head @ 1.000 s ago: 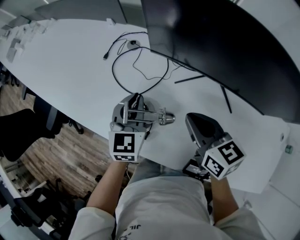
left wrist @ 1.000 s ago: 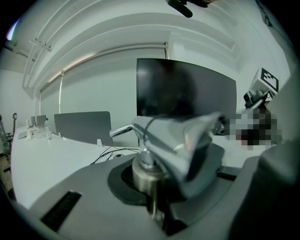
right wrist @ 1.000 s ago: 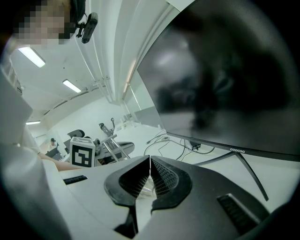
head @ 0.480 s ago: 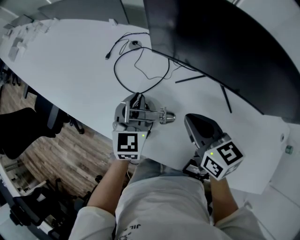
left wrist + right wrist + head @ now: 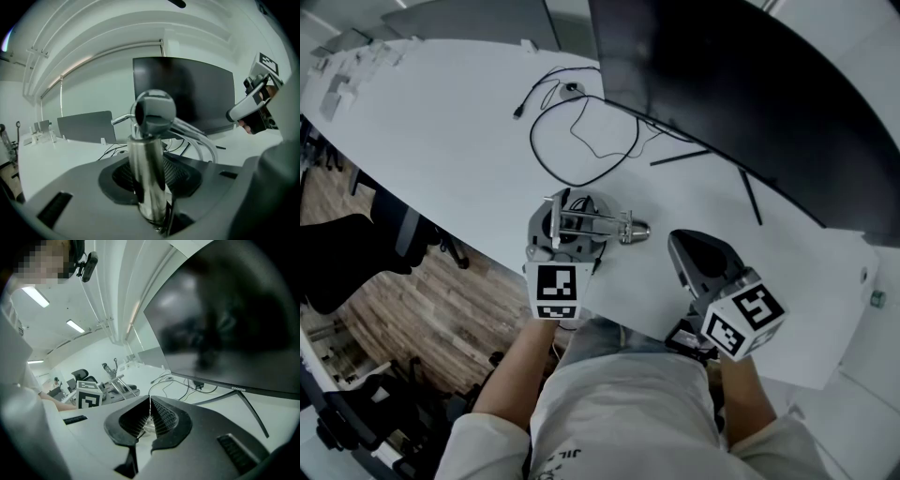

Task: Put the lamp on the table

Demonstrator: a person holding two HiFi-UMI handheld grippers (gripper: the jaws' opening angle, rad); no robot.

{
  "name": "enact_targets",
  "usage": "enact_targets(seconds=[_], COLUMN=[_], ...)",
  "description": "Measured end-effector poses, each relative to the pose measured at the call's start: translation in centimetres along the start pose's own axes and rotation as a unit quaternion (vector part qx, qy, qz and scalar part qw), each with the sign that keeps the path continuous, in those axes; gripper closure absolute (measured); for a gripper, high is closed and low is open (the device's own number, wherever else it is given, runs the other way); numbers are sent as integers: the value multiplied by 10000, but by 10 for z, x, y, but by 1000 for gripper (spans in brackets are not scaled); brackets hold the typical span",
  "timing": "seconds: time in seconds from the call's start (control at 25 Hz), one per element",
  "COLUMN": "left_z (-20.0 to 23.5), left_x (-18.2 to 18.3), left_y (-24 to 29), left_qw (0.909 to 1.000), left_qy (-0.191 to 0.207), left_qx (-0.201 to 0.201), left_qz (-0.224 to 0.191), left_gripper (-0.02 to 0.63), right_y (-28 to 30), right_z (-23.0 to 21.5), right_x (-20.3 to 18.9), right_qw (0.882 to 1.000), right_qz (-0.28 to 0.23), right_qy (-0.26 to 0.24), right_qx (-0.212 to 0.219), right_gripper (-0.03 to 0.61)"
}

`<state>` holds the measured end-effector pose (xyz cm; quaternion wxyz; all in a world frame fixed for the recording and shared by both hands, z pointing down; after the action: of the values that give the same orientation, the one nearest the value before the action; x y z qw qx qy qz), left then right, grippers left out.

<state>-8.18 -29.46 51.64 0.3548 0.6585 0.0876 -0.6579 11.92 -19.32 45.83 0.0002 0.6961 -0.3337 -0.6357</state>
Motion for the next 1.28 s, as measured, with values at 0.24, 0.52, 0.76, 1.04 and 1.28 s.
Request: enact_targets(seconds=[0.24,0.52,0.76,1.04,1.28], left_z=[2,0,0,-2,-3], left_x=[0,0,1,2,-1], left_y=[-7,-15,-24,-36,-48], left_qw=[10000,9999,9998,9995,9988], left_qy=[-34,-13,-33,-114,-243], left_qx=[65,110,211,311,425], left_qz=[6,37,32,-3,-13], left_gripper=[491,491,476,476,476], right_y=[-3,-9,-12,-20,-27], right_z=[6,8,12,19,24], right_x=[0,0,2,1,1], right_qw=[10000,9999,9998,9997,9995], right_qz=[-14,-31,-75,-116,-152], right_qy=[-45,-87,-133,-192,-254], right_qx=[52,54,103,130,135], right_gripper=[546,546,546,546,546])
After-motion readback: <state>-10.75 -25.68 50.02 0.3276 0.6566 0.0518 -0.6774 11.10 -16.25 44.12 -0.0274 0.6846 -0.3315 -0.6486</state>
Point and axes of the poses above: the fingertips, and each gripper's own axes: y forward along the fingers, z to its left, x out of its top, the point moved 8 cm from there along -y, backward along the fingers, and after that the axes turned 11 degrees about -y, right-handed, at the moved point
